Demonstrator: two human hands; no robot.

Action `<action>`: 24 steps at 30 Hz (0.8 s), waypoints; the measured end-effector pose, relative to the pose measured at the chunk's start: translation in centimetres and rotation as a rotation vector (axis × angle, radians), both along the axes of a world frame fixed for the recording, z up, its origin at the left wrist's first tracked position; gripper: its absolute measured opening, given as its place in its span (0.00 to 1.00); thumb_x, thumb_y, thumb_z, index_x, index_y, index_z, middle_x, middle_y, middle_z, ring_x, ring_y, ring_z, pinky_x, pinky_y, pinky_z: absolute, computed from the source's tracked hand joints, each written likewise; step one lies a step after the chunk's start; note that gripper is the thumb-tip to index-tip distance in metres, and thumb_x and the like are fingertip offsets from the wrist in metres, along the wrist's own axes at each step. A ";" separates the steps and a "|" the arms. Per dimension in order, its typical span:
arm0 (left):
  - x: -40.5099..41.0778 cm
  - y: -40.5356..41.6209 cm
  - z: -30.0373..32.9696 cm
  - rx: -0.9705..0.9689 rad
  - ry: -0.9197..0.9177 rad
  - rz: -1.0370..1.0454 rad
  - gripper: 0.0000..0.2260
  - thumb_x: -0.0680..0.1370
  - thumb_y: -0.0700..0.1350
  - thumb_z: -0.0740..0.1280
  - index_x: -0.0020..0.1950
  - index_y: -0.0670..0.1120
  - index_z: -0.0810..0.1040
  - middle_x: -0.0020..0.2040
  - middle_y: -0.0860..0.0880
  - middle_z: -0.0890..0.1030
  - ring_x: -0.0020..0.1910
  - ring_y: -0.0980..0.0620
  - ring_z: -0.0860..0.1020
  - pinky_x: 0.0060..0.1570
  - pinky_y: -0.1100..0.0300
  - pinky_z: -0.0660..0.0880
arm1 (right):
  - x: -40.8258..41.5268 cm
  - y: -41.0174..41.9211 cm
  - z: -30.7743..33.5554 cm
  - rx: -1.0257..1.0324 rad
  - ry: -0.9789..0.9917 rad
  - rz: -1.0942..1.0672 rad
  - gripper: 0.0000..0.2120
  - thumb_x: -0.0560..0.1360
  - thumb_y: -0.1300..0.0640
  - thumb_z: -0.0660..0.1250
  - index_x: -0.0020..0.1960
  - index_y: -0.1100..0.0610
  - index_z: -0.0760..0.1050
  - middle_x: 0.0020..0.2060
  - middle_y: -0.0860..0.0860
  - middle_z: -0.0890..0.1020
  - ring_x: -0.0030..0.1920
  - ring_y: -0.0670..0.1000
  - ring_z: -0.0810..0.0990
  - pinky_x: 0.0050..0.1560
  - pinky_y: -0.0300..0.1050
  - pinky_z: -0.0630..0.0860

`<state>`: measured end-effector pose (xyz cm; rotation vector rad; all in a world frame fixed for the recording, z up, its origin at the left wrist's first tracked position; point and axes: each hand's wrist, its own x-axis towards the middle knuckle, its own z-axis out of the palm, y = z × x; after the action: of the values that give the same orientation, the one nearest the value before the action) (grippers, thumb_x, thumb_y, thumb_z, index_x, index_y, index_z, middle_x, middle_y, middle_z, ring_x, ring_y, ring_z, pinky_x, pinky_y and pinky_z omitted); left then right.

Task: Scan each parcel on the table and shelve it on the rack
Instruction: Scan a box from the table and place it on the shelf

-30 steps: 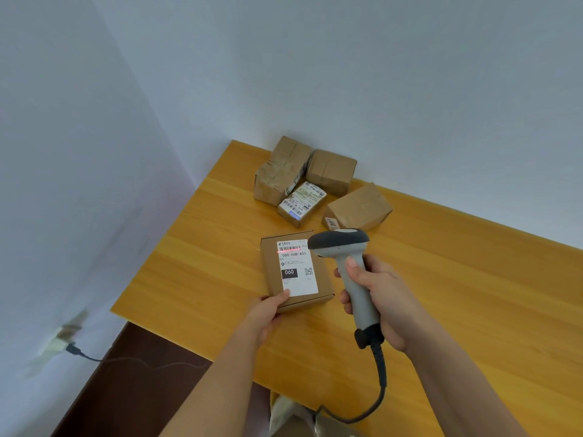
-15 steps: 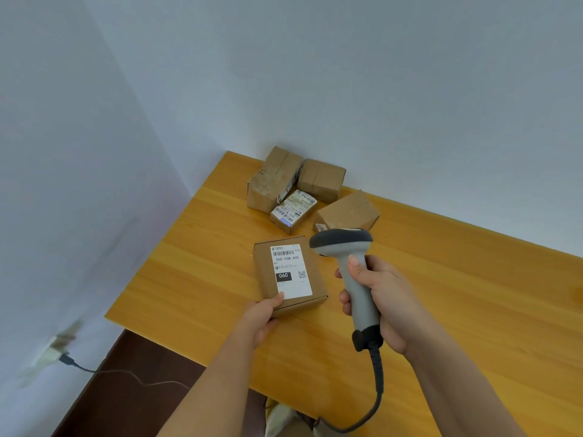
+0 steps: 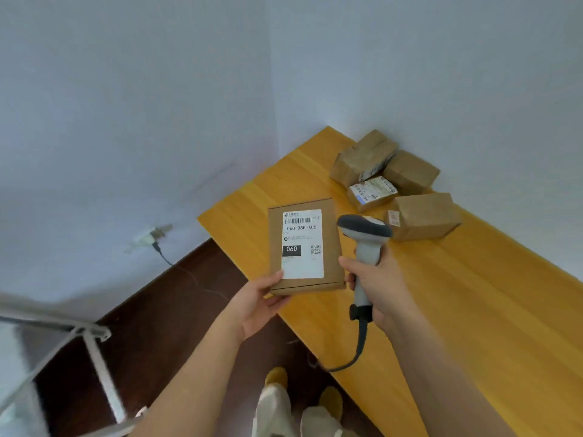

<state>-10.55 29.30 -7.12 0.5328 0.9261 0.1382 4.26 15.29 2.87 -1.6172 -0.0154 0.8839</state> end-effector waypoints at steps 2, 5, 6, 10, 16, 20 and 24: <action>-4.5 -0.4 0.9 -0.011 -0.056 0.018 0.25 0.74 0.42 0.73 0.70 0.40 0.73 0.66 0.40 0.78 0.66 0.41 0.76 0.62 0.53 0.75 | -3.3 1.2 -0.1 0.046 0.011 0.061 0.19 0.74 0.66 0.72 0.61 0.56 0.70 0.41 0.53 0.78 0.32 0.48 0.74 0.34 0.42 0.76; -11.1 -0.7 2.2 0.029 -0.098 0.075 0.32 0.70 0.44 0.75 0.72 0.41 0.70 0.66 0.39 0.78 0.65 0.40 0.77 0.60 0.54 0.78 | -8.6 2.4 0.8 0.091 -0.027 0.184 0.18 0.74 0.67 0.71 0.59 0.55 0.71 0.41 0.53 0.79 0.31 0.47 0.75 0.36 0.42 0.77; -13.4 -0.8 2.6 0.043 -0.114 0.099 0.35 0.67 0.44 0.78 0.72 0.41 0.70 0.66 0.39 0.78 0.65 0.40 0.77 0.59 0.54 0.78 | -10.4 2.6 1.4 0.113 -0.038 0.227 0.17 0.74 0.68 0.71 0.57 0.54 0.71 0.40 0.52 0.79 0.30 0.47 0.74 0.35 0.42 0.76; -23.1 -2.1 4.3 0.091 -0.204 0.214 0.46 0.60 0.45 0.84 0.75 0.42 0.67 0.68 0.38 0.76 0.68 0.39 0.74 0.65 0.51 0.74 | -18.6 2.7 3.0 0.175 -0.069 0.359 0.17 0.75 0.68 0.69 0.54 0.49 0.71 0.42 0.49 0.82 0.28 0.46 0.74 0.36 0.46 0.74; -42.5 -7.4 6.0 0.154 -0.268 0.527 0.41 0.60 0.43 0.84 0.70 0.46 0.71 0.63 0.41 0.79 0.61 0.39 0.79 0.61 0.40 0.75 | -37.1 0.9 4.3 0.258 -0.064 0.509 0.14 0.76 0.68 0.68 0.53 0.51 0.73 0.46 0.51 0.85 0.29 0.46 0.75 0.35 0.44 0.74; -59.4 -12.9 8.0 0.225 -0.262 0.794 0.37 0.61 0.41 0.83 0.66 0.49 0.71 0.65 0.41 0.77 0.60 0.35 0.78 0.57 0.37 0.75 | -52.3 -0.2 5.3 0.309 0.018 0.737 0.14 0.76 0.66 0.69 0.57 0.52 0.73 0.48 0.49 0.86 0.30 0.46 0.75 0.33 0.40 0.75; -74.0 -18.7 10.8 0.316 -0.175 1.063 0.40 0.61 0.43 0.83 0.70 0.47 0.71 0.70 0.40 0.73 0.61 0.35 0.78 0.57 0.38 0.76 | -66.1 -1.4 7.1 0.377 0.046 0.942 0.14 0.75 0.65 0.70 0.57 0.52 0.74 0.48 0.53 0.85 0.29 0.45 0.74 0.36 0.43 0.74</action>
<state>-84.60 10.57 3.69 0.2588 0.9389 1.2861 -61.83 13.91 9.97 -1.1943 -0.9182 1.5128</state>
